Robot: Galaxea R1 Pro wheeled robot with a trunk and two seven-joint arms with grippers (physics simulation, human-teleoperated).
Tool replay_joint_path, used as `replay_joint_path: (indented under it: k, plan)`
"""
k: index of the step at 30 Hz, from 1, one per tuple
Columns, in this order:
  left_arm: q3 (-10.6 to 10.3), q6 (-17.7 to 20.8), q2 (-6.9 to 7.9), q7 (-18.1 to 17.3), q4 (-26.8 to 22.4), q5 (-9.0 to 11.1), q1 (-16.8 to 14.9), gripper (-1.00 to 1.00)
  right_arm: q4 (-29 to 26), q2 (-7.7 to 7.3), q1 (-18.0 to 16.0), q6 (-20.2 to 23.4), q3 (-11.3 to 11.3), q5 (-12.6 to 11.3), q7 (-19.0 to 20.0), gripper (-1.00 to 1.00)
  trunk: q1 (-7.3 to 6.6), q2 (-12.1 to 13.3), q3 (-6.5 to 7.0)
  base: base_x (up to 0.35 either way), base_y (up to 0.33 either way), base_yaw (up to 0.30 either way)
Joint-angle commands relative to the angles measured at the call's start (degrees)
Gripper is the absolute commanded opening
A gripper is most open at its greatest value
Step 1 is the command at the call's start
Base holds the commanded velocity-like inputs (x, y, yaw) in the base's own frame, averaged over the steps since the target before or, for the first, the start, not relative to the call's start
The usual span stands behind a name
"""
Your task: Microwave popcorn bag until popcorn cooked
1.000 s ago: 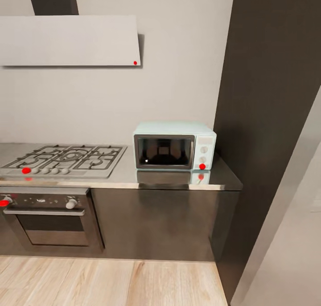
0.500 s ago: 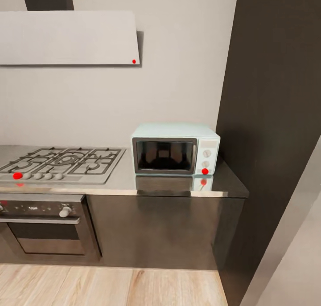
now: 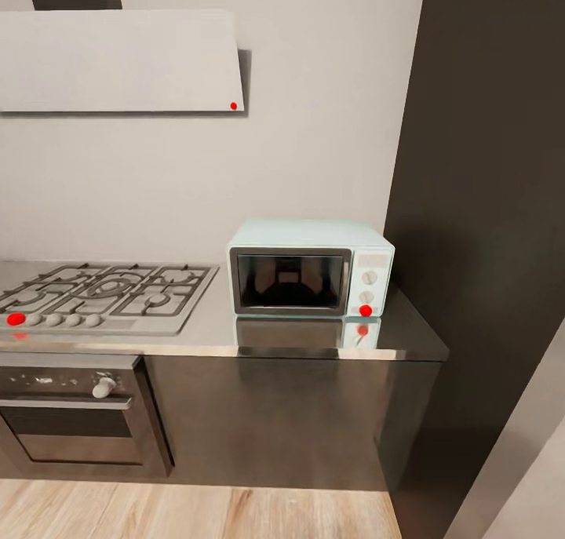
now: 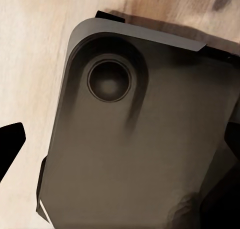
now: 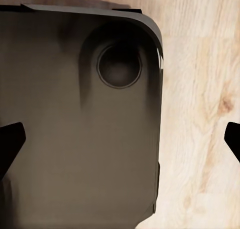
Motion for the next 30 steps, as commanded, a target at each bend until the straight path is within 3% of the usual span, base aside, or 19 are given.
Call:
replay_joint_path:
  k: [1,14,16,17,19,20,22,25,28,30]
  plan:
    - [0.0,-0.1,0.02,-0.2,0.0,0.4,0.0,1.0,0.1,-0.03,0.0,-0.3,0.0,0.0,-0.1,1.0,0.0,0.0,-0.04,0.0,0.0,0.0]
    - [0.0,-0.1,-0.05,-0.2,-0.1,0.4,0.0,1.0,-0.2,0.05,0.0,-0.4,0.1,0.5,0.1,1.0,0.0,0.0,-0.04,0.0,0.0,0.0]
    - [0.1,-0.1,-0.05,-0.2,-0.1,0.4,0.0,1.0,-3.6,0.0,0.0,0.3,-0.3,0.4,0.2,1.0,0.0,0.0,-0.04,0.0,0.0,0.0]
    - [0.1,-0.1,-0.05,-0.2,0.0,0.4,0.0,1.0,-10.5,0.02,0.0,1.3,-0.2,0.5,0.5,1.0,0.0,0.0,-0.04,0.0,0.0,0.0]
    - [0.1,-0.1,-0.05,-0.2,0.0,0.4,0.0,1.0,-18.9,0.26,0.0,7.0,-0.2,0.6,0.5,1.0,0.0,0.0,-0.04,0.0,0.0,0.0]
    - [0.1,-0.1,-0.05,-0.2,0.0,0.4,0.0,1.0,-27.3,0.48,0.0,14.6,-0.1,0.7,0.6,1.0,0.0,0.0,-0.04,0.0,0.0,0.0]
    - [0.1,-0.1,-0.05,-0.2,-0.1,0.3,0.0,1.0,-38.5,0.64,0.0,23.2,-0.1,0.6,0.8,1.0,0.0,0.0,-0.04,0.0,0.0,0.0]
    - [0.1,-0.1,-0.05,-0.2,0.0,0.3,0.0,1.0,-52.7,0.66,0.0,32.8,-0.1,0.5,0.9,1.0,0.0,0.0,-0.04,0.0,0.0,0.0]
    - [0.1,-0.1,-0.05,-0.2,0.0,0.3,0.0,1.0,-68.2,0.88,-0.2,43.0,2.1,0.5,0.7,1.0,0.0,0.0,-0.04,0.0,0.0,0.0]
    - [0.1,-0.1,-0.05,-0.2,0.0,0.3,0.0,1.0,-74.6,1.18,-0.7,47.0,3.8,0.6,0.6,1.0,0.0,0.0,-0.04,0.0,0.0,0.0]
